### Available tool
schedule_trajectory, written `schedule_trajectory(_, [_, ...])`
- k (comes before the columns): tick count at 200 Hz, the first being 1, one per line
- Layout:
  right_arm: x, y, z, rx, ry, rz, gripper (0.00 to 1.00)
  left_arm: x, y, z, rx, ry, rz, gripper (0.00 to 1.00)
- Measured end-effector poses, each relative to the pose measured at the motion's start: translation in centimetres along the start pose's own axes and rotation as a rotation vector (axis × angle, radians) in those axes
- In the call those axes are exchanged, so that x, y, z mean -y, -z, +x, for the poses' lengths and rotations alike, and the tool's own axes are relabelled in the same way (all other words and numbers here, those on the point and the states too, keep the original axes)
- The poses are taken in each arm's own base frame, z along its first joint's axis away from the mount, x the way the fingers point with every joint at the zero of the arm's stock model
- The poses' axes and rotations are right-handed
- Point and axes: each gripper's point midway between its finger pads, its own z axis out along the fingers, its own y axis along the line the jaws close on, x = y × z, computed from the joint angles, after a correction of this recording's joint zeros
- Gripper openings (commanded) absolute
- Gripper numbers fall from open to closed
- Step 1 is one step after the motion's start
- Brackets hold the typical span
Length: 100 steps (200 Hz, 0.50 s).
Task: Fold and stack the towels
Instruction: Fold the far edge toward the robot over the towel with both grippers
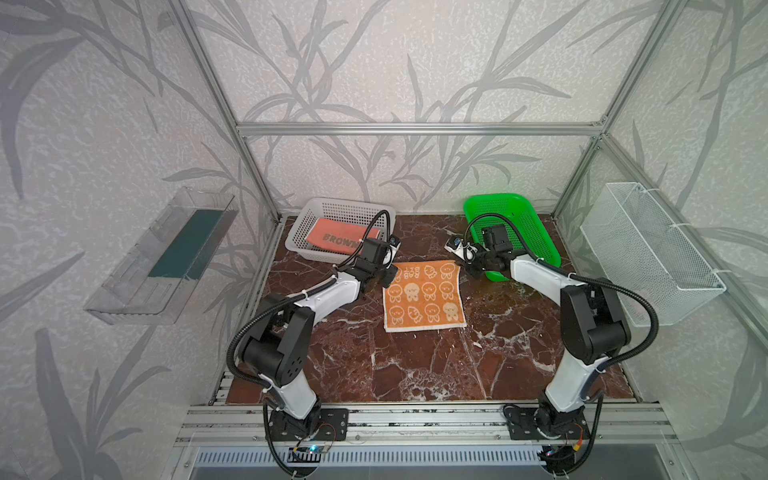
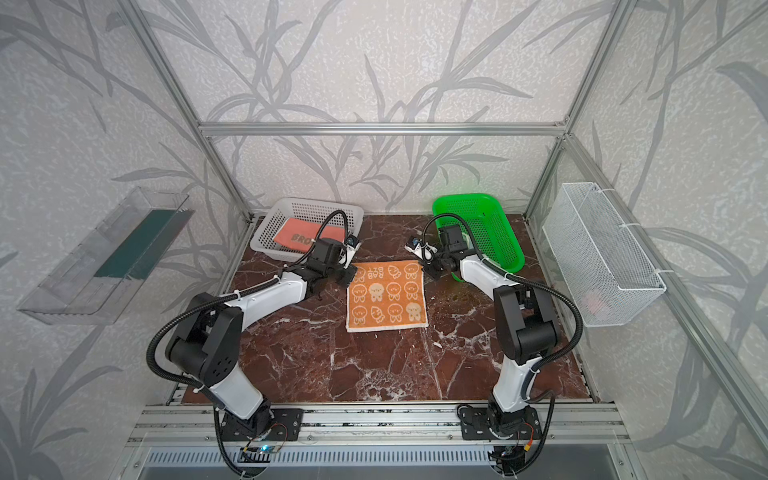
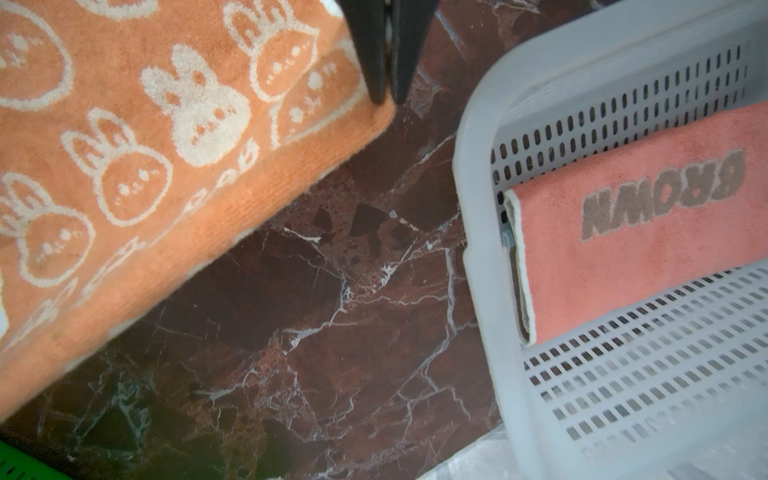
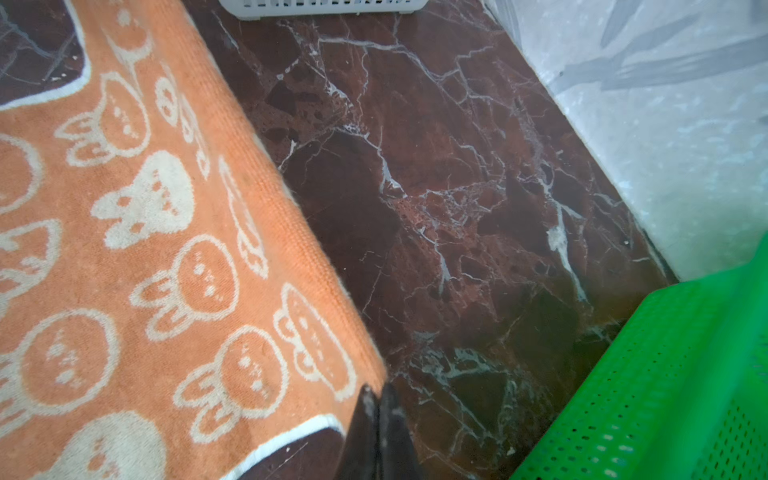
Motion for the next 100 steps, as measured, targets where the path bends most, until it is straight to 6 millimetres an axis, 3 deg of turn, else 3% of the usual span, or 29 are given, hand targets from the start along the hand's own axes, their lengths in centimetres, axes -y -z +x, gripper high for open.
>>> schedule_trajectory(44, [-2.2, -0.5, 2.1, -0.029, -0.018, -0.059, 0.0, 0.8, 0.9, 1.0, 0.011, 0.0, 0.036, 0.0])
schedule_trajectory(100, [-3.2, 0.6, 2.3, -0.028, -0.023, -0.066, 0.0, 1.5, 2.6, 0.5, 0.056, 0.001, 0.082, 0.0])
